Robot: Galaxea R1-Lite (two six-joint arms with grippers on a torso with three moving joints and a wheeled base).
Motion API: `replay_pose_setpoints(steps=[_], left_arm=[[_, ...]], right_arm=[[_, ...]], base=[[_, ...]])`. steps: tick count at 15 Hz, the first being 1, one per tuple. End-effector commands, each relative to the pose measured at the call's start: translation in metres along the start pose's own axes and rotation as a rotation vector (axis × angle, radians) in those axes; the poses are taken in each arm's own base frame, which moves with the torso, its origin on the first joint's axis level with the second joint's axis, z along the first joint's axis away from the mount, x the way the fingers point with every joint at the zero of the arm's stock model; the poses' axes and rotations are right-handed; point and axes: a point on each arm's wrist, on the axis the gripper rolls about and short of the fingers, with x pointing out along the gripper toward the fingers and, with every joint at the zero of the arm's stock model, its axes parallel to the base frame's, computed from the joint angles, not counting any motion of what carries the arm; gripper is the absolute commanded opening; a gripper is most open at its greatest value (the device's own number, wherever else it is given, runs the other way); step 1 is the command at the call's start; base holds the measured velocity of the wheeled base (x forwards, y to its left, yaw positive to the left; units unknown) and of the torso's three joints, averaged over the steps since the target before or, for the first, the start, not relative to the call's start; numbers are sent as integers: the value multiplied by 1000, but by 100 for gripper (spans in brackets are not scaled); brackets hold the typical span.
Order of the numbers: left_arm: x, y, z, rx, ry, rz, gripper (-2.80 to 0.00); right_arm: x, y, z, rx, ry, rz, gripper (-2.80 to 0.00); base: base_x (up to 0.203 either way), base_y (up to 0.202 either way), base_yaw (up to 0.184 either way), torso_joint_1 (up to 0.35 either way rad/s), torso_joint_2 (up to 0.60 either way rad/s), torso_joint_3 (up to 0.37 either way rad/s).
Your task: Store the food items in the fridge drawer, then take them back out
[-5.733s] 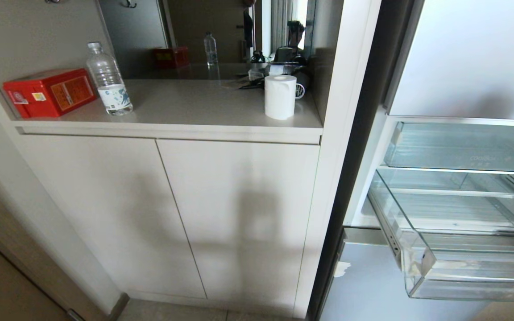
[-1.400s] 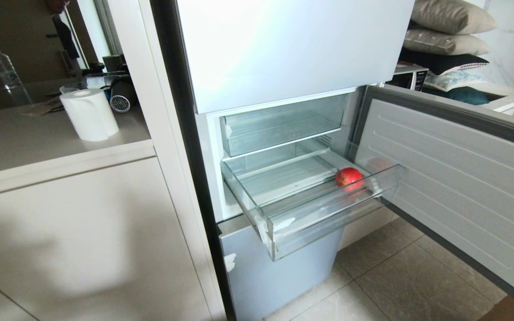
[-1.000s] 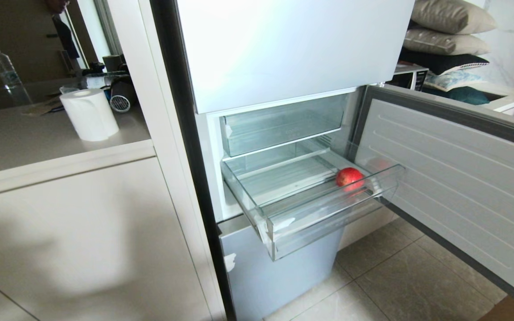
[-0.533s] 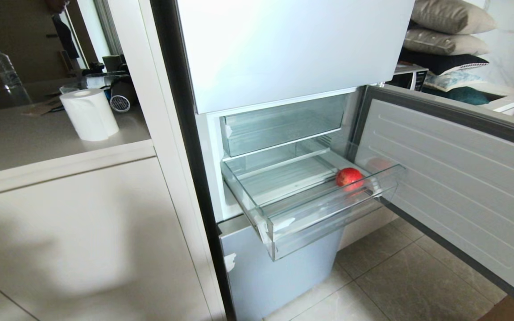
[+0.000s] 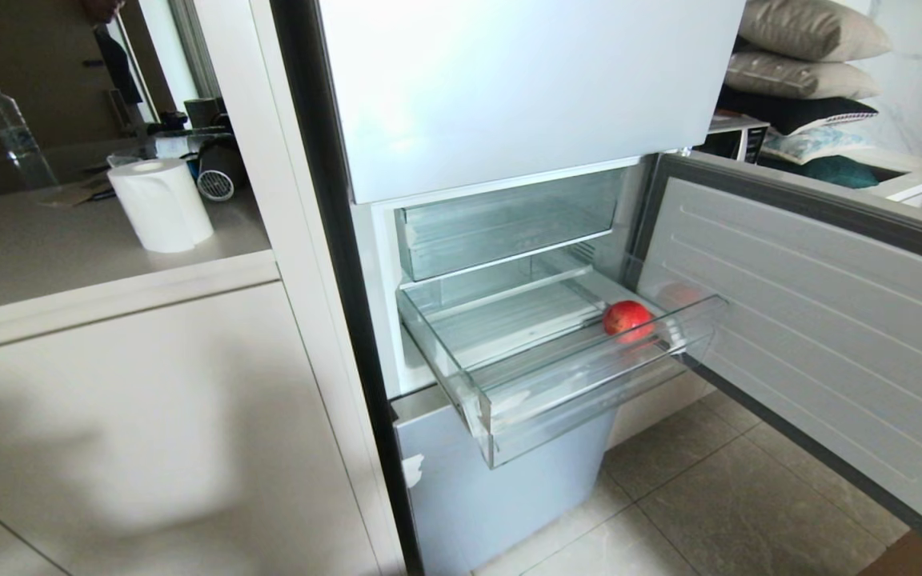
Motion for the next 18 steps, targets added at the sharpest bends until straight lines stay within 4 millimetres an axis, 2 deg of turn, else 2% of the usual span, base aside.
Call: replay_pose_setpoints(steps=[1,3,6,8,18], left_arm=[[0,0,0,0,0,0,-280],[0,0,0,0,0,0,-280],[0,0,0,0,0,0,-280],[0,0,0,0,1,0,-280],[0,0,0,0,0,0,-280]], right_arm=[[-37,42,-32,-161,-35,236,-280],[-46,58,-53,-287,-2,439,-280],[-51,81,-62,-388,38,727,-280],[-52,90,-65,-392,76,843,-280],[-48,94,-69,-375,125,876,-280]], base=[[0,0,0,0,0,0],[0,0,0,0,0,0],[0,0,0,0,0,0],[0,0,0,0,0,0],[0,0,0,0,0,0]])
